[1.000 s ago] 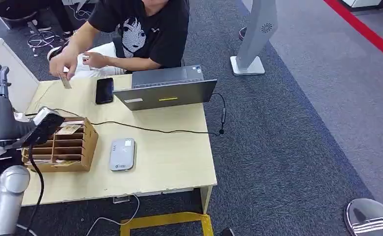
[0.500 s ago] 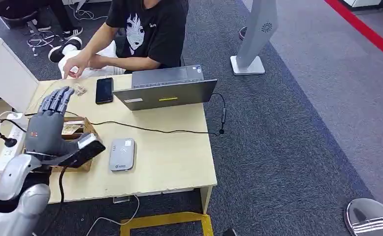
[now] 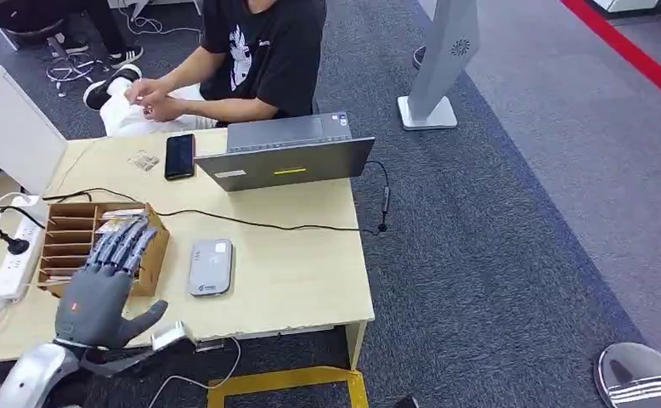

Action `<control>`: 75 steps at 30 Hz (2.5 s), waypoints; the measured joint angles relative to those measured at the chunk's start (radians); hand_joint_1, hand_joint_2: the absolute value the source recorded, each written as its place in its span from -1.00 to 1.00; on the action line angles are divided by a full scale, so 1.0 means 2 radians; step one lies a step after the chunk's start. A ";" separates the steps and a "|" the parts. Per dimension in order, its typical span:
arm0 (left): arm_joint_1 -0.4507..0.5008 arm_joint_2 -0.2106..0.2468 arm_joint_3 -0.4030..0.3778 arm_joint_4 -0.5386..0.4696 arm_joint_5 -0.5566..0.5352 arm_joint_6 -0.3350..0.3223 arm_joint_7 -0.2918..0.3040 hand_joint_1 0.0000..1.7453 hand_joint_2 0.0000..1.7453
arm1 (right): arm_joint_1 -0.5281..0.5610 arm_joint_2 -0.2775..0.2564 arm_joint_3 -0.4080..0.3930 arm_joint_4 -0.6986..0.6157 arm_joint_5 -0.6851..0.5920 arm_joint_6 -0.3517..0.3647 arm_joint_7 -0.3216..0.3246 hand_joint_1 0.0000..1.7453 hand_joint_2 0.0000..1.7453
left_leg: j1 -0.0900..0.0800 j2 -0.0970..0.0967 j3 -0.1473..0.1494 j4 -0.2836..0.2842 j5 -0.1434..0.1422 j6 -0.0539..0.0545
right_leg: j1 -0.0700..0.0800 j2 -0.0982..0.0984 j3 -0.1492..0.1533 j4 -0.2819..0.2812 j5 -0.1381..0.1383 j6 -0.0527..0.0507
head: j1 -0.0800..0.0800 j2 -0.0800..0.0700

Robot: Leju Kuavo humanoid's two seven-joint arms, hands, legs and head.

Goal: Pass the card to the sensor for recognition and then transmit it.

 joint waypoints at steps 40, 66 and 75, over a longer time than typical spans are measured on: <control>0.065 0.009 0.145 0.134 -0.002 0.037 -0.008 -1.00 1.00 | -0.004 -0.004 0.022 0.001 -0.002 0.000 0.008 -1.00 1.00 | 0.000 0.000 0.000 0.000 0.000 0.000 | 0.000 -0.001 0.000 0.000 0.000 0.000 | 0.000 0.000; -0.040 -0.023 0.104 0.229 -0.068 0.015 -0.019 -1.00 1.00 | -0.019 0.015 0.032 -0.004 0.027 0.000 0.018 -1.00 1.00 | 0.000 -0.001 0.000 0.000 0.000 0.000 | 0.000 -0.001 0.000 0.000 0.000 0.000 | 0.000 0.000; -0.040 -0.020 0.104 0.235 -0.067 0.017 -0.010 -1.00 1.00 | -0.019 0.017 0.032 -0.004 0.025 0.000 0.020 -1.00 1.00 | 0.000 -0.001 0.000 0.000 0.000 0.000 | 0.000 -0.001 0.000 0.000 0.000 0.000 | 0.000 0.000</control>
